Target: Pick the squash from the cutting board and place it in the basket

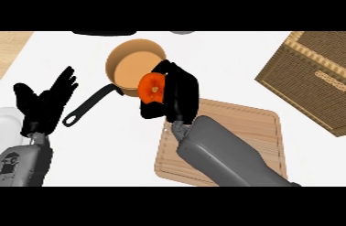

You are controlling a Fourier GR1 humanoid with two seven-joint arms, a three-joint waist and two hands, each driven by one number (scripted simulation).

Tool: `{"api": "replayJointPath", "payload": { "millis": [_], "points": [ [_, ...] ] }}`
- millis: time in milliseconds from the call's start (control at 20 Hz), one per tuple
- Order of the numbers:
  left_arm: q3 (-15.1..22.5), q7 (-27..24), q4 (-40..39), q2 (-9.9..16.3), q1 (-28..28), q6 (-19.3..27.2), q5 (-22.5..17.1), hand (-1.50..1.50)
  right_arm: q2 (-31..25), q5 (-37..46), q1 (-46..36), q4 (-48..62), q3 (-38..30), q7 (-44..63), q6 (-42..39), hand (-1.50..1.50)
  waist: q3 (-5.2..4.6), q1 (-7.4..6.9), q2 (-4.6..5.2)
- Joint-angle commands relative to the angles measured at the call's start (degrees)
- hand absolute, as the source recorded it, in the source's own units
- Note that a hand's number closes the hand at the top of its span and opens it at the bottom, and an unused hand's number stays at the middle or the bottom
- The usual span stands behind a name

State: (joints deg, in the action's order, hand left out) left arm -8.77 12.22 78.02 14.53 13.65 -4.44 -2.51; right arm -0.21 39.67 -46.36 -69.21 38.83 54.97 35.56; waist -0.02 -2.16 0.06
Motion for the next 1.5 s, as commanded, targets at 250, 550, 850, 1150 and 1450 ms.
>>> {"api": "replayJointPath", "payload": {
  "millis": [250,550,850,1150,1450],
  "points": [
    [-0.4,1.4,1.3,0.2,-1.4,0.2,0.0,0.0,0.2,12.0,-16.0,-1.1,-7.4,18.7,-4.5,1.5,-0.04,1.97,-0.57],
    [-0.3,1.2,2.2,-0.8,-1.3,2.7,1.3,0.0,-2.0,15.9,-19.2,-1.6,-14.8,18.9,-12.3,1.5,0.0,2.4,-0.43],
    [0.3,0.7,1.2,-1.6,-0.6,2.3,1.4,0.0,-3.0,17.9,-27.0,7.1,-23.5,15.7,-12.7,1.5,-0.03,1.57,-0.02],
    [-0.4,0.4,2.3,-1.0,-1.5,1.6,0.8,0.0,-9.6,19.5,-27.0,12.4,-29.0,11.1,-13.3,1.5,-0.02,1.58,0.07],
    [-2.8,2.5,1.9,1.3,-0.2,0.5,-0.9,0.0,-14.2,22.8,-24.9,11.3,-31.1,12.0,-16.4,1.5,0.01,2.28,-0.22]
  ]
}}
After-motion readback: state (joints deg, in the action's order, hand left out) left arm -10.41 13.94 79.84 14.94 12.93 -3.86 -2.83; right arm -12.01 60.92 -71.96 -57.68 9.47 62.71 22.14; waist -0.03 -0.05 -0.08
